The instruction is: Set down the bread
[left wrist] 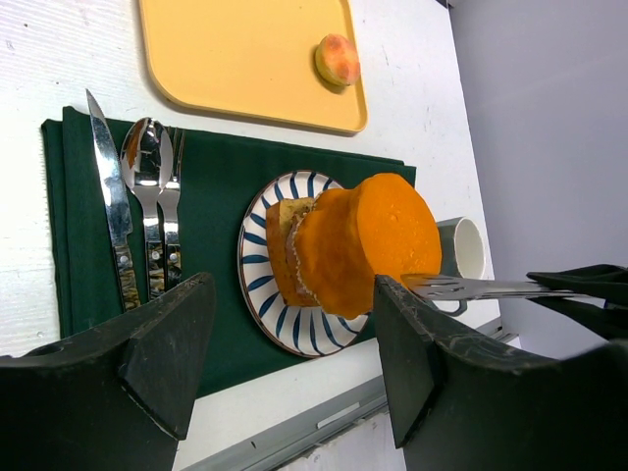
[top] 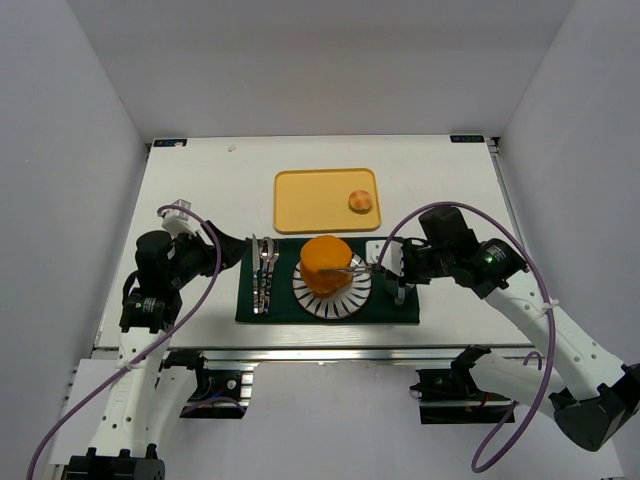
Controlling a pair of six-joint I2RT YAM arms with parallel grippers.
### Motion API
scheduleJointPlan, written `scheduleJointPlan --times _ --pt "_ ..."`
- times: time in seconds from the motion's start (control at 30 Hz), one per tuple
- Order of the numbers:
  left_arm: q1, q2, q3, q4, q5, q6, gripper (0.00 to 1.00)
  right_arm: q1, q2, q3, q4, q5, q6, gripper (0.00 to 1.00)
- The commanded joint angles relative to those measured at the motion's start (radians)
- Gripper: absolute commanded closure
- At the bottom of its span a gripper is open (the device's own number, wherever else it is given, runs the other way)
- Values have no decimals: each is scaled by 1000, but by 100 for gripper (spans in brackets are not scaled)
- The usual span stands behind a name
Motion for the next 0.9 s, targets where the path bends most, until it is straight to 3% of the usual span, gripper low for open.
scheduleJointPlan --times 0.0,0.3,0.87 --pt "-2 -6 -5 7 6 0 25 4 -14 -17 -38 -2 -53 75" --pt "-2 2 -5 16 9 -2 25 6 -17 -21 -29 -24 -44 51" --pt "-2 10 -13 25 17 0 25 4 -97 46 72 -64 55 52"
